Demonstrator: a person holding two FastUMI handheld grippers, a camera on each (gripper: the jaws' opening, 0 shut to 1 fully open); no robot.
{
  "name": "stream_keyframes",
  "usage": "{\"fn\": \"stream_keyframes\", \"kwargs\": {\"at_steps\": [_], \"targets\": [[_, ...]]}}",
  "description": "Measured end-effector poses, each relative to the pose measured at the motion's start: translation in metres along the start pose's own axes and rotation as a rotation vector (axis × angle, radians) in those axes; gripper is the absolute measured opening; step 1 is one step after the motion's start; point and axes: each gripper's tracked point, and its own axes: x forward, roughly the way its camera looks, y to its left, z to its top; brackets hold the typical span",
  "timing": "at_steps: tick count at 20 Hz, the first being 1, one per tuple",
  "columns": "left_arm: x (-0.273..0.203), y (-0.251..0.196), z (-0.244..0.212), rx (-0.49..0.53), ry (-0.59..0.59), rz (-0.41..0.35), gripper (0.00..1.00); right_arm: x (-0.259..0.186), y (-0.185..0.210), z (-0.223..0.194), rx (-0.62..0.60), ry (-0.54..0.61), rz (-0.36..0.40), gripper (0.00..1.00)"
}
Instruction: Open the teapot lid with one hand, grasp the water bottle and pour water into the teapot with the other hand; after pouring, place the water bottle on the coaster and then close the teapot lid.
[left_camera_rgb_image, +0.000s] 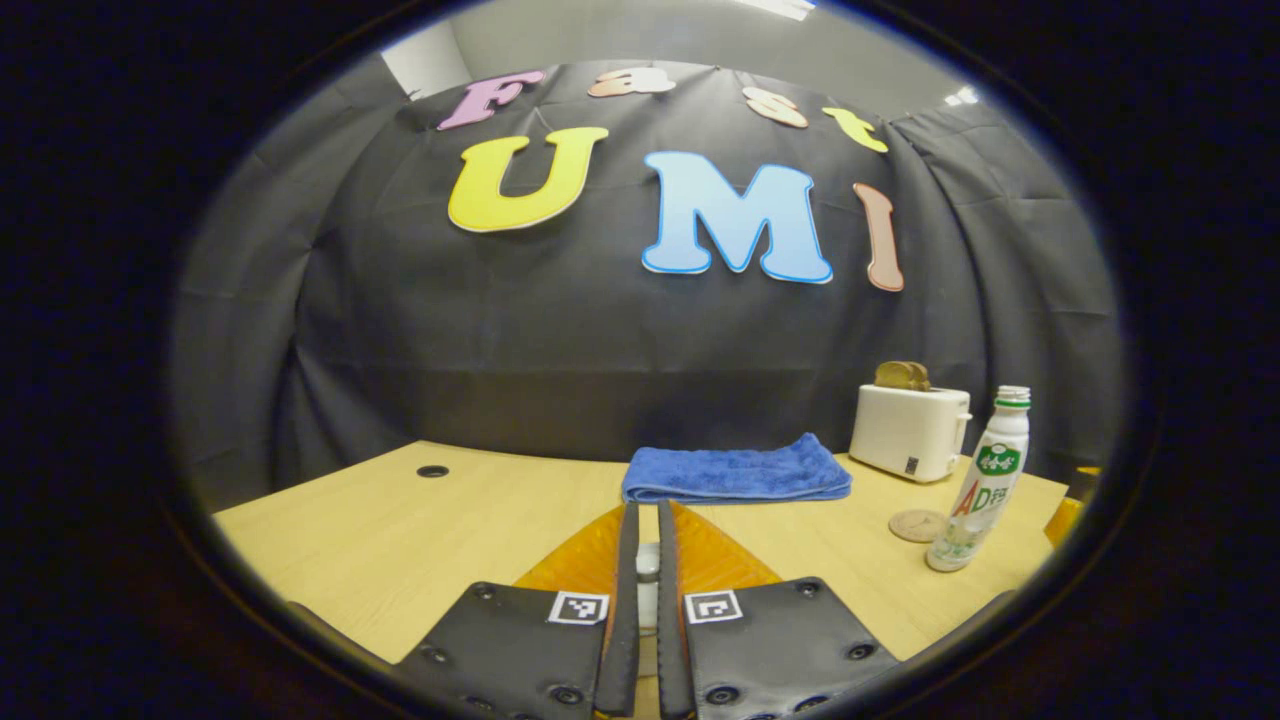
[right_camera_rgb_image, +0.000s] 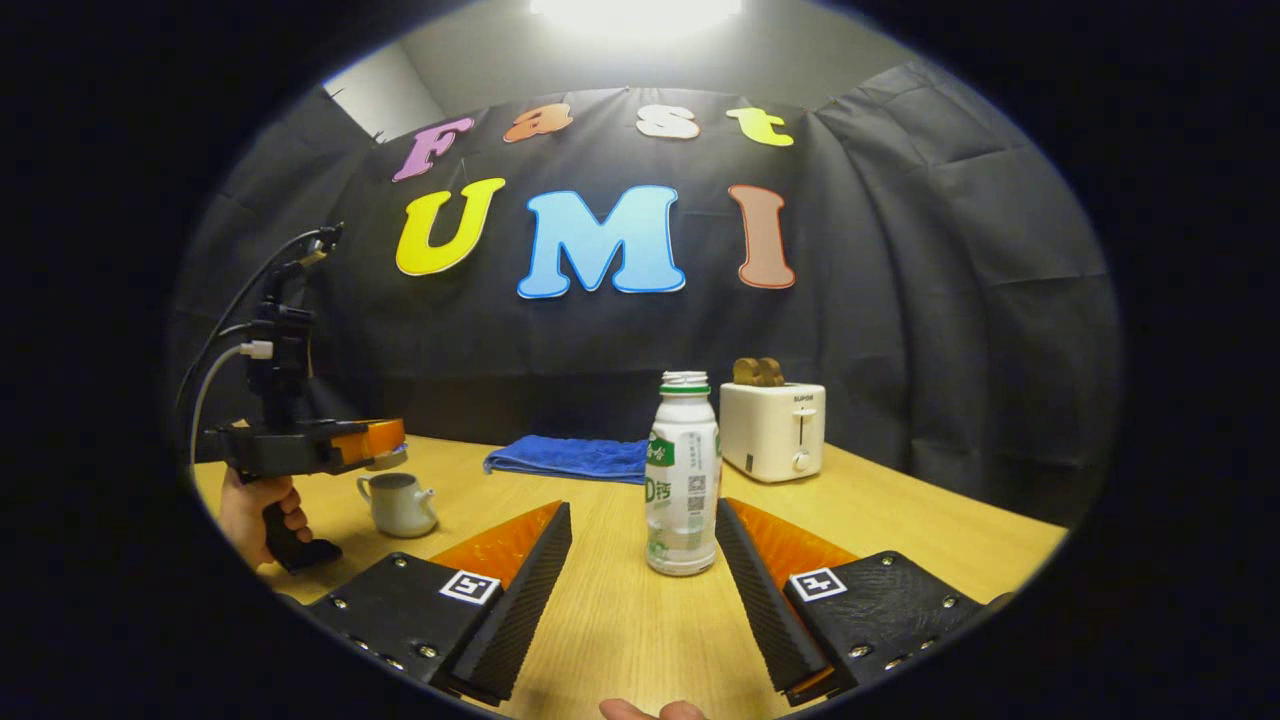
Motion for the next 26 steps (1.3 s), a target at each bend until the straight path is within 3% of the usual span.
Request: {"fn": "stream_keyframes", "kwargs": {"at_steps": [7, 9, 10, 19, 22, 26], "targets": [[-0.005, 0.009, 0.005, -0.036, -0.015, -0.004, 0.18, 0.060, -0.034, -0.015, 0.046, 0.123, 0.008, 0.90], [-0.006, 0.008, 0.005, -0.036, -0.013, -0.009, 0.14, 0.072, -0.039, -0.022, 0.036, 0.151, 0.008, 0.90], [-0.005, 0.006, 0.004, -0.035, -0.012, -0.012, 0.18, 0.075, -0.038, -0.024, 0.024, 0.156, 0.014, 0.90], [-0.007, 0.005, 0.004, -0.036, -0.011, -0.022, 0.18, 0.113, -0.036, -0.024, -0.097, 0.154, 0.015, 0.90], [-0.007, 0.005, 0.004, -0.040, -0.009, -0.021, 0.14, 0.122, -0.037, -0.028, -0.091, 0.153, 0.012, 0.90], [-0.006, 0.006, 0.002, -0.041, -0.004, -0.024, 0.18, 0.136, -0.035, -0.043, -0.075, 0.192, 0.011, 0.91]]}}
